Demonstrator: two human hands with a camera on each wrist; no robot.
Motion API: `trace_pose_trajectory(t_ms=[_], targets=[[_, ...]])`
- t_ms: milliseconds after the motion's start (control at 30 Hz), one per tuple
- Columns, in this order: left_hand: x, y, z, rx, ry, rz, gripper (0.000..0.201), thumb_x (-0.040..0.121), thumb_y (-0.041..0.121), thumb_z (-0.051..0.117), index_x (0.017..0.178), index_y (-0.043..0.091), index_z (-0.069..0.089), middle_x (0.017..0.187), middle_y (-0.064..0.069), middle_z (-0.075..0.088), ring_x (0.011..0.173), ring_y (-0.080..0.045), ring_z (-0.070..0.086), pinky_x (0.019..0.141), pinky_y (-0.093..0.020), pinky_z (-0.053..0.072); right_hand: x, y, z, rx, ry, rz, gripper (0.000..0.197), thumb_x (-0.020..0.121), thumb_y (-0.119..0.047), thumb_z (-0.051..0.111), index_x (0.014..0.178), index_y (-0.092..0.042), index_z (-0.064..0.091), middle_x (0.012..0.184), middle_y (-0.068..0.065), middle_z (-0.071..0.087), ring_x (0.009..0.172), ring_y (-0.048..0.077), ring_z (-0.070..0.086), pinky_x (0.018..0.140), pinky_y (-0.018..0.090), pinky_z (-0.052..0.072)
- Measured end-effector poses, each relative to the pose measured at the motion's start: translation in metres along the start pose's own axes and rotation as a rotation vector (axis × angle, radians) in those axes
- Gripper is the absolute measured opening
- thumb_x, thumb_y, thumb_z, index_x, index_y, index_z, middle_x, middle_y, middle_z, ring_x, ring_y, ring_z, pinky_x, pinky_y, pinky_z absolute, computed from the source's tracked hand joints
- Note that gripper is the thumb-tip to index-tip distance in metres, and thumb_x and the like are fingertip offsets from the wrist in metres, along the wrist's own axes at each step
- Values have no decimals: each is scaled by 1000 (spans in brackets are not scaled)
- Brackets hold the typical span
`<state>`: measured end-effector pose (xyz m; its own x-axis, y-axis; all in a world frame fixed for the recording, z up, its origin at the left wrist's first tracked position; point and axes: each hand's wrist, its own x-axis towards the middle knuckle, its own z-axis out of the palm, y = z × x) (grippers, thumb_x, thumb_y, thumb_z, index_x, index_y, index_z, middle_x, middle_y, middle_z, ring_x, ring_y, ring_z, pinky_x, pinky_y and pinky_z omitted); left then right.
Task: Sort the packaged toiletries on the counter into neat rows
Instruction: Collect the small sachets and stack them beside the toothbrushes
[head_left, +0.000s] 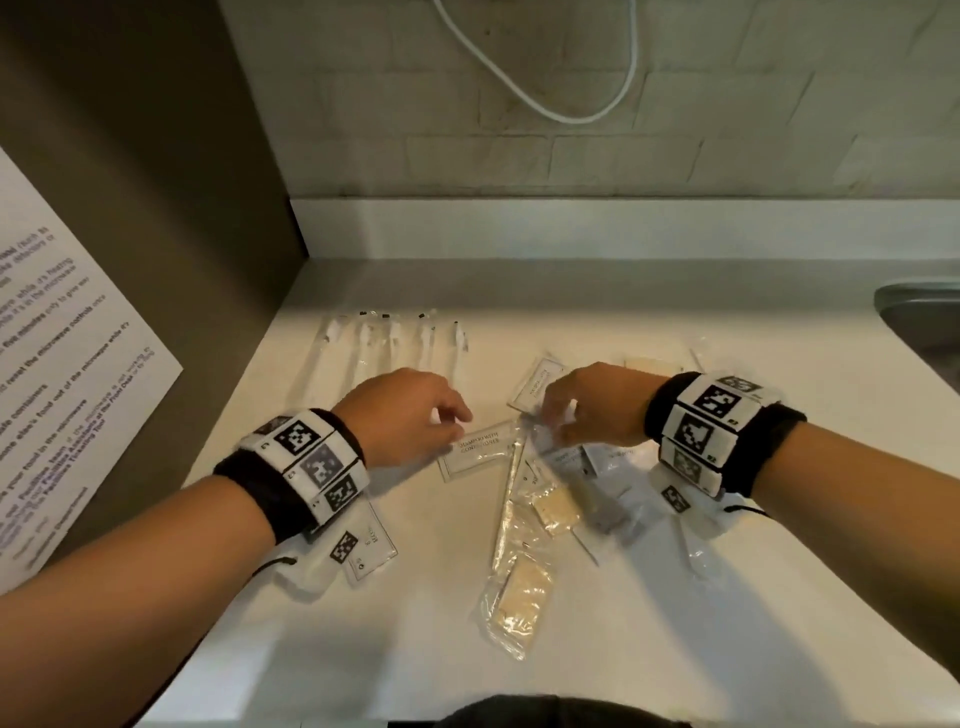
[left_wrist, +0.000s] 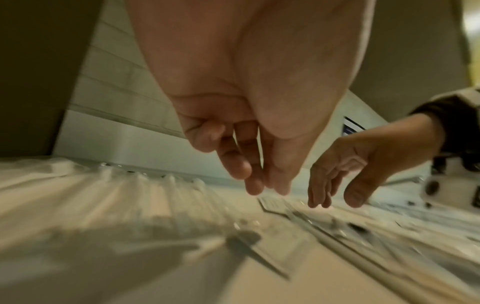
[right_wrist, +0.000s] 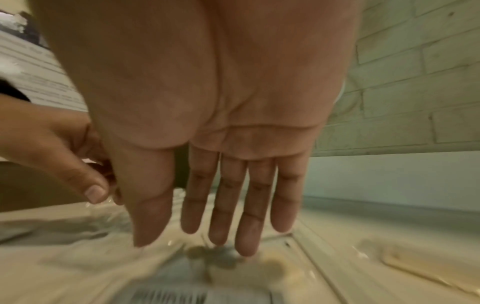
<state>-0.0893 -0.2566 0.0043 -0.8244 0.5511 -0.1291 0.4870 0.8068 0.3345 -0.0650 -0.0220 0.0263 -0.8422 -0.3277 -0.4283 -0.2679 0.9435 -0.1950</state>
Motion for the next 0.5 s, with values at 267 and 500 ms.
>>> trace_pose_trajectory(t_ms=[267,500], targets=[[-7,29,40,254,-121,-11,30,97,36,47,103,20,72,94,2,62,83,-21,63,75,-35,54,-27,12,44,92,95,17,34,88,-27,65,123,-30,64,122,-12,57,105,12,58,91,24,46],[-19,35,42,119,-136,-14,31,86,42,68,112,25,66,108,8,56,94,-13,58,75,-27,46,-38,9,49,17,56,75,25,84,-35,69,102,-18,69,97,-8,66,88,13,58,83,24,42]])
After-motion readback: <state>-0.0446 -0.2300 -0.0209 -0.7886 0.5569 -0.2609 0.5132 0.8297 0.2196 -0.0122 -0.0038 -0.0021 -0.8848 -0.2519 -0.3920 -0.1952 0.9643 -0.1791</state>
